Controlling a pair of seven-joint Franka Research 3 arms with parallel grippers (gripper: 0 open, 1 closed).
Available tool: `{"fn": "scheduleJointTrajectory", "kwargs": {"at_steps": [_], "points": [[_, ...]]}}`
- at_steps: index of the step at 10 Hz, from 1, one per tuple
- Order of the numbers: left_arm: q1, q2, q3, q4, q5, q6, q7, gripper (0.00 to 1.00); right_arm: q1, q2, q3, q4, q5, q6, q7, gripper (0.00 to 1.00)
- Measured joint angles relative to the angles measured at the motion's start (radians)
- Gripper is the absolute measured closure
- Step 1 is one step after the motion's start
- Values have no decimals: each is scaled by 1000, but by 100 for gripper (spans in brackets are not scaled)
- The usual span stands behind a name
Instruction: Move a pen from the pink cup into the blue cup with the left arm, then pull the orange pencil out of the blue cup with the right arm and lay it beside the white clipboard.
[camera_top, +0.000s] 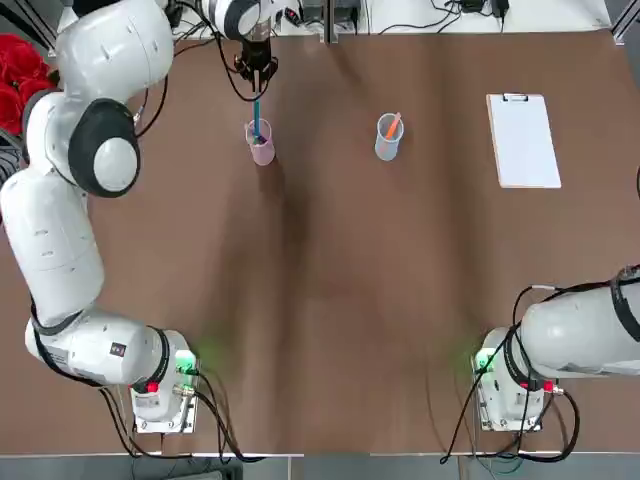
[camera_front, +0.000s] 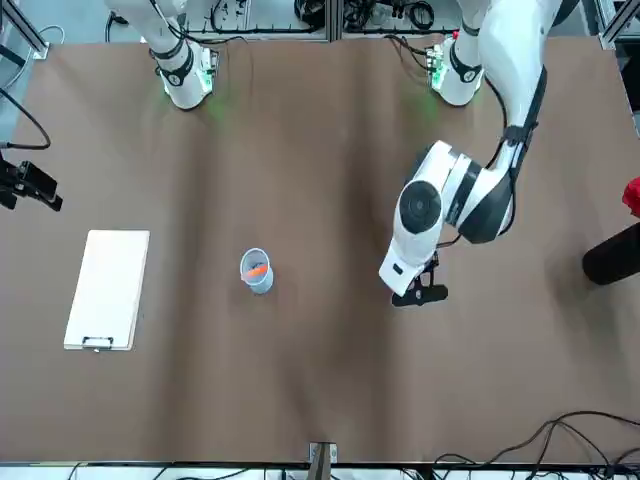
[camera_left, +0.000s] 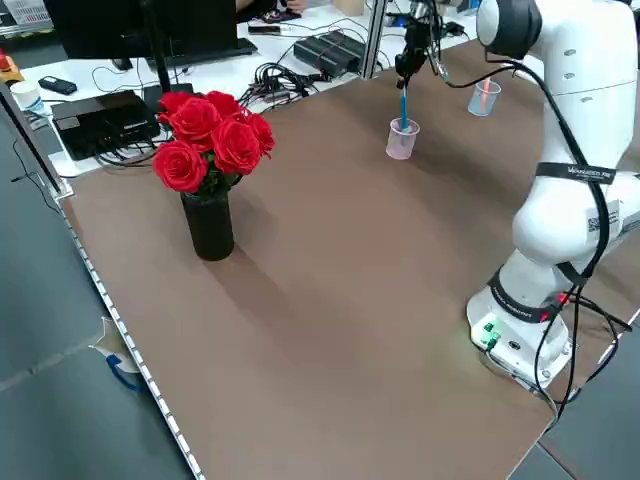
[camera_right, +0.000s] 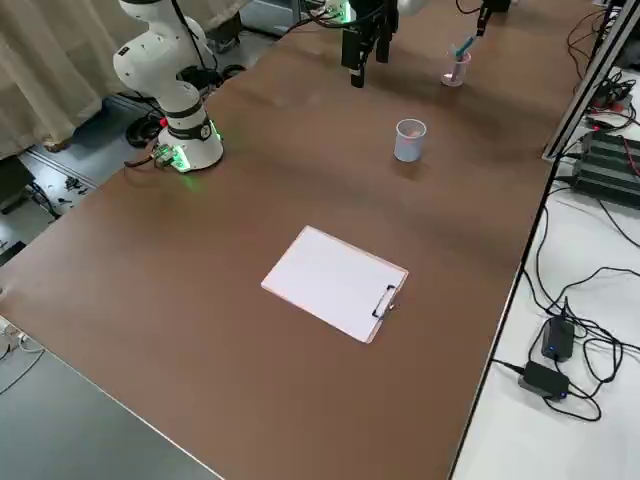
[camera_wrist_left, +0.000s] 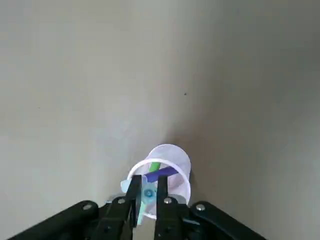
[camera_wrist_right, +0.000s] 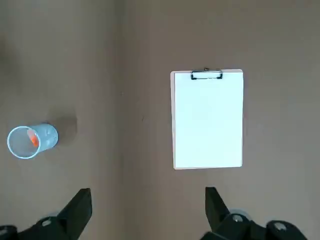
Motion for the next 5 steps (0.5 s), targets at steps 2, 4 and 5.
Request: {"fn": "scheduleJointTrajectory", "kwargs": {"at_steps": [2, 4, 5], "points": [[-1, -35, -33, 1, 0, 0, -44, 84, 0, 0, 0, 0, -1, 0, 0, 0], [-26, -63, -55, 12, -1, 3, -114, 84, 0, 0, 0, 0, -1, 0, 0, 0], [-59, -71, -56, 39, -3, 3, -151, 84, 0, 0, 0, 0, -1, 0, 0, 0]]}}
